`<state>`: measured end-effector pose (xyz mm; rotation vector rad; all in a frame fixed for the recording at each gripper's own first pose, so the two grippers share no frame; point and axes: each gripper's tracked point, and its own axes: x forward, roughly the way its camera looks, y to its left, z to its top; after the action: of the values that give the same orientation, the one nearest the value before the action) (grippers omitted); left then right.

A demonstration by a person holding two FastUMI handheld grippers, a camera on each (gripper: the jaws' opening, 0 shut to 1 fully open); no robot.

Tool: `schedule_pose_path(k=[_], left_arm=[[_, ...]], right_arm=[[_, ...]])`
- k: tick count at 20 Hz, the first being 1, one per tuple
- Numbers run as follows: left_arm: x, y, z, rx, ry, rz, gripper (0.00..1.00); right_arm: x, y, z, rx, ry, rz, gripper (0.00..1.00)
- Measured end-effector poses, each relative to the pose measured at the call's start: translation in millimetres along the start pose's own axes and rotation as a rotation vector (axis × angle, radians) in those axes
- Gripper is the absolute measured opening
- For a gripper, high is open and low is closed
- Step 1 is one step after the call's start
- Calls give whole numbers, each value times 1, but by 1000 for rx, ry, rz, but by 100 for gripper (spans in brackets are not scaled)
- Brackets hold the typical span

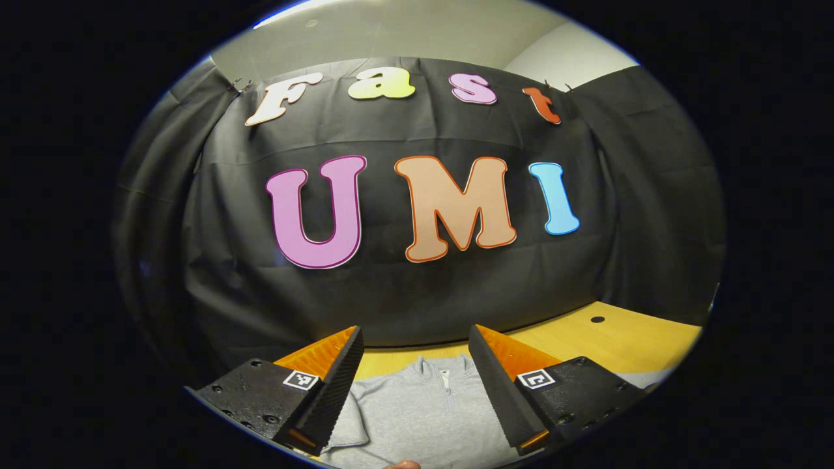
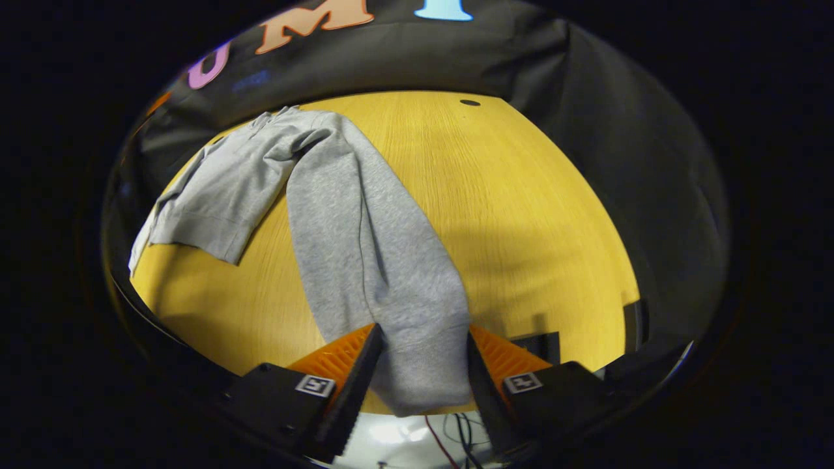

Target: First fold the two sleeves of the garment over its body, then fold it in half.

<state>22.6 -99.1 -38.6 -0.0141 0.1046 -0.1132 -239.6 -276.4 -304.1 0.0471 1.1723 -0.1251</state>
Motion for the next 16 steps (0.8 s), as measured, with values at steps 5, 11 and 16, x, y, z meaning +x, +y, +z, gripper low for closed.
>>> schedule_pose_path(k=[5,11,16], left_arm=[[-1,7,-2,7,3,17,95],[-3,14,4,28,-16,30,94],[-7,22,3,28,-11,41,94]], right_arm=[[0,9,6,82,-9,34,15],[-16,15,52,154,-143,43,9],[-30,44,108,170,-243,111,4]])
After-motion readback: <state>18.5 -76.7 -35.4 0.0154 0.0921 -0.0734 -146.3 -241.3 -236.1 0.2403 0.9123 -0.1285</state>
